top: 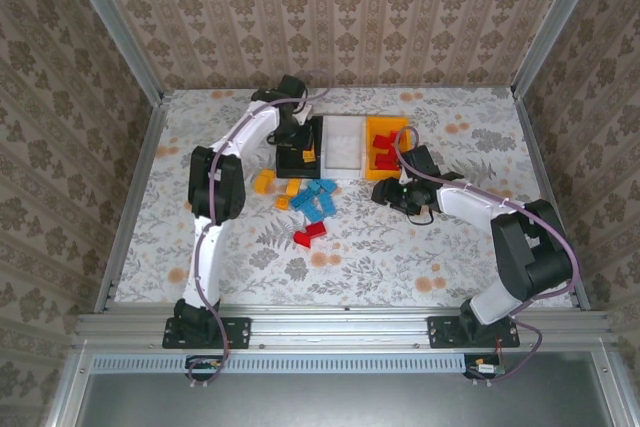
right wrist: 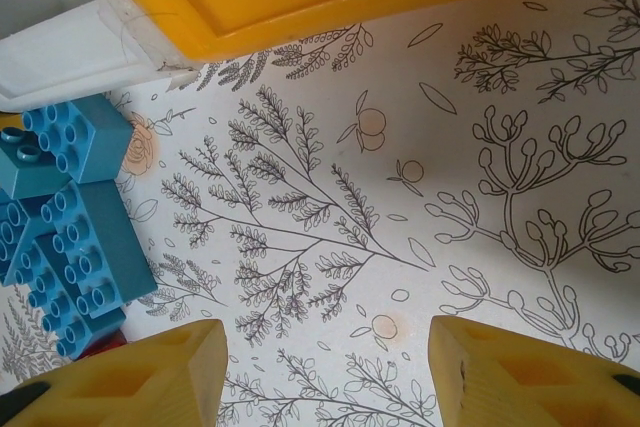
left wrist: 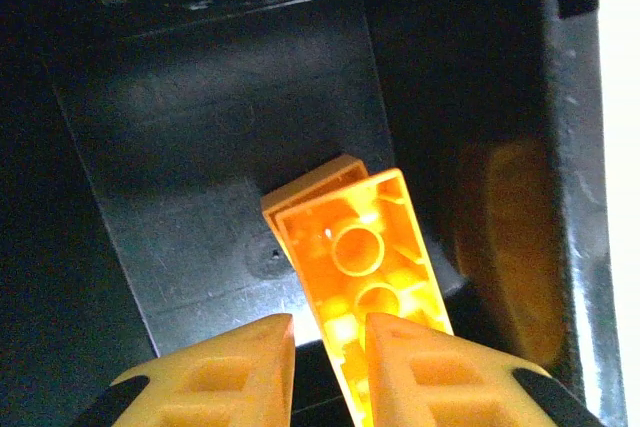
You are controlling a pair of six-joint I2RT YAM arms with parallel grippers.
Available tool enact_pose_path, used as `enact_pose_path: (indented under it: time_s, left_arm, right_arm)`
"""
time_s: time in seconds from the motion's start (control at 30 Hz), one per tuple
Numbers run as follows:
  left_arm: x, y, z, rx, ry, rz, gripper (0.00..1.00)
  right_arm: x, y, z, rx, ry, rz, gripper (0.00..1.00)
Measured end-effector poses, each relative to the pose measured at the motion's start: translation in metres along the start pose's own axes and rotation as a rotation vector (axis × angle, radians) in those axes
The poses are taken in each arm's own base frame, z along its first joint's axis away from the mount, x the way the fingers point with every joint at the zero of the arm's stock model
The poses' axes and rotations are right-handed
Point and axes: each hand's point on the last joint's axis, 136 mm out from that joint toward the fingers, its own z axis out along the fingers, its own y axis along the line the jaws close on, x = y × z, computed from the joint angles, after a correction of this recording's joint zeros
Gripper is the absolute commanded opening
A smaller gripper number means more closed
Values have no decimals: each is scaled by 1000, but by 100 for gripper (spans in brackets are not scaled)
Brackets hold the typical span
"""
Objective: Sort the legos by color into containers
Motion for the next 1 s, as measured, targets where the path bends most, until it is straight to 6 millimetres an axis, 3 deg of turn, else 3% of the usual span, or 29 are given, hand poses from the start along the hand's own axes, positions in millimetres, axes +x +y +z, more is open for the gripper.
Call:
enact_pose_path:
  time_s: [0.07, 0.2, 0.43, 0.63, 0.73, 0.87, 1.0]
  left_arm:
    - [-5, 4, 1, 4, -6, -13, 19]
    - [-13, 15, 8, -20, -15, -27, 18]
    - [-2, 25, 8, -127, 21, -10, 19]
    - [0, 25, 3, -192, 24, 17, 28]
    - [-4, 22, -11, -203, -3, 25, 33]
    - [-11, 12, -46, -188, -74, 34, 36]
    - [3, -5, -82, -161, -129, 57, 41]
  right_arm:
    - [0, 0, 0, 0, 0, 0, 57]
    - [0, 0, 0, 0, -1, 0, 57]
    - [-1, 2, -1, -5, -6, 6, 57]
    - [-2, 3, -1, -10, -9, 17, 57]
    - [-1, 4, -1, -12, -10, 14, 57]
    - [0, 5, -5, -18, -15, 10, 57]
    - [0, 9, -11, -30, -29, 2, 58]
